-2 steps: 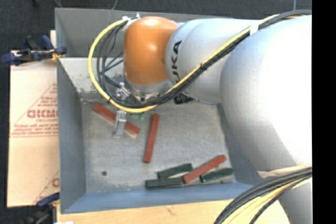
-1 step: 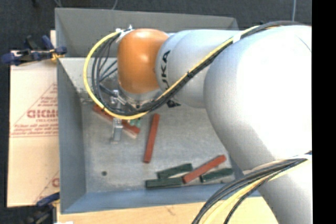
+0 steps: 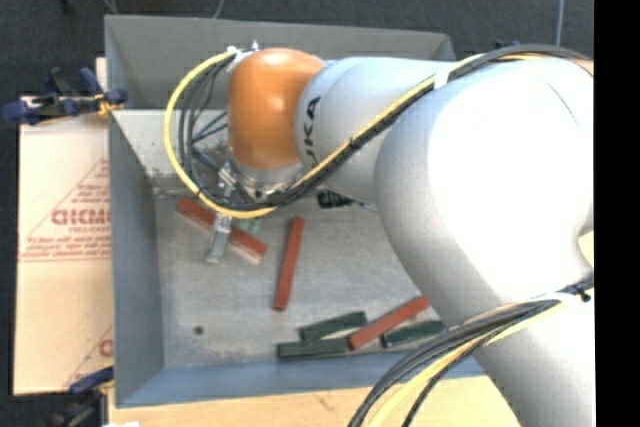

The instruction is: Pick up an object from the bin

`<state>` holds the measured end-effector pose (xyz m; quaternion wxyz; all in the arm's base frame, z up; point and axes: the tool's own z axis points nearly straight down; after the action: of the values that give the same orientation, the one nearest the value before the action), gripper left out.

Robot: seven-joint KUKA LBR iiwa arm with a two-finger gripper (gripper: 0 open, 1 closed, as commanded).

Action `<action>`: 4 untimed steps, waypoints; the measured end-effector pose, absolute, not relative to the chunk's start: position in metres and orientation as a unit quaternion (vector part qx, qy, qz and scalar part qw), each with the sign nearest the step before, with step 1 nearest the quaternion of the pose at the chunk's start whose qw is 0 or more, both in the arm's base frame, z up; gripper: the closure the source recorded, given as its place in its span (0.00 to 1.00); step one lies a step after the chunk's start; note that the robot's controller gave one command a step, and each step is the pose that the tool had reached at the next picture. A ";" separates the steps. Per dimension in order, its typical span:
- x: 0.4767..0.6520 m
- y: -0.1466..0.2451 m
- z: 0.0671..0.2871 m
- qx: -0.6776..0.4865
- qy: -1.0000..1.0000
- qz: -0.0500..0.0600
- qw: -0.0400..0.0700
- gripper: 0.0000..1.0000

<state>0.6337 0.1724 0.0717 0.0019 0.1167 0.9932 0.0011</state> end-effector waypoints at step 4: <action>0.634 0.171 0.075 0.117 0.993 0.000 0.001 1.00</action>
Offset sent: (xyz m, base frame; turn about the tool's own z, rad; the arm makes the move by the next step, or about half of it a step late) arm 0.0000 0.0000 0.0000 0.0000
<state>0.6341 0.1710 0.0751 0.0006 0.1174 0.9931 -0.0001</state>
